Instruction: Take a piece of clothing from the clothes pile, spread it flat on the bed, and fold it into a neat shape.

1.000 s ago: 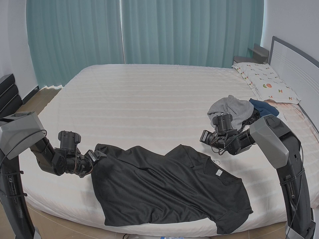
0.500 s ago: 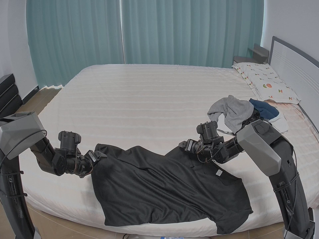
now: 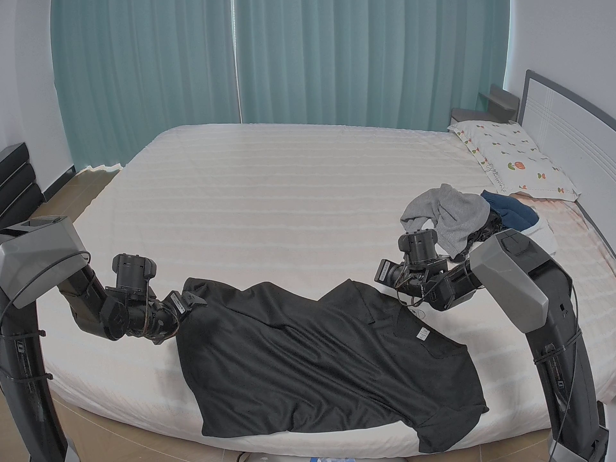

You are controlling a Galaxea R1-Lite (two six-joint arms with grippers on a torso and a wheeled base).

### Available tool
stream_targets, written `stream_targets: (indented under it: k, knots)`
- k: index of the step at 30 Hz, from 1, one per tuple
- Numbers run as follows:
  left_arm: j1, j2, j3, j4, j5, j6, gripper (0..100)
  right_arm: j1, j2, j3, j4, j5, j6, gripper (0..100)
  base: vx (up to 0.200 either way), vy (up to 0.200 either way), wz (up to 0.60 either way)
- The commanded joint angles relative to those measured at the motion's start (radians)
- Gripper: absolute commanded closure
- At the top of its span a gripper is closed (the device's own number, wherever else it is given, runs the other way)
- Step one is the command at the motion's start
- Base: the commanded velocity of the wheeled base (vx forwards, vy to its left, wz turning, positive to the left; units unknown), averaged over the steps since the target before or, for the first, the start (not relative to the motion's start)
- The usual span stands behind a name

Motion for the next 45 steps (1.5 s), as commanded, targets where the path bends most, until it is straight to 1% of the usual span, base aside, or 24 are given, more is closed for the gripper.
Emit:
stream_targets:
  k: [1,8,10,14,15,20,26,27,39,45]
  knots:
    - [0.0,0.001,-0.001,0.0,0.0,-0.001,0,-0.021,-0.021,0.008,-0.023,0.001,0.002,100,0.0,0.0,0.0]
    - [0.0,0.001,0.001,0.0,0.0,0.001,0,-0.019,-0.039,0.038,-0.037,0.013,0.003,100,0.0,0.0,0.0]
    - [0.0,0.001,-0.001,-0.001,0.0,0.001,0,-0.005,-0.039,0.075,-0.038,0.018,-0.015,100,0.0,0.0,0.0]
    - [0.0,0.001,-0.001,-0.001,0.0,0.001,0,0.021,-0.028,0.078,-0.04,0.021,-0.038,100,0.0,0.0,0.0]
    - [0.0,0.001,0.001,-0.001,0.0,0.001,0,0.028,-0.025,0.077,-0.04,0.021,-0.037,0,0.0,0.0,0.0]
    - [-0.002,0.006,0.001,-0.001,0.002,0.002,0,0.061,-0.013,0.086,-0.038,0.021,-0.031,0,0.0,0.0,0.0]
    - [-0.006,0.006,0.001,-0.003,0.002,0.002,0,0.074,-0.002,0.086,-0.035,0.024,-0.037,0,0.0,0.0,0.0]
    - [-0.006,0.006,0.001,-0.003,0.003,0.002,0,0.079,-0.001,0.083,-0.023,0.025,-0.037,100,0.0,0.0,0.0]
    - [-0.006,0.007,0.001,-0.003,0.003,0.004,0,0.073,0.001,0.069,-0.046,0.012,-0.012,100,0.0,0.0,0.0]
    - [-0.006,0.009,-0.005,-0.003,0.003,0.002,0,0.033,-0.008,0.049,-0.066,-0.005,0.011,100,0.0,0.0,0.0]
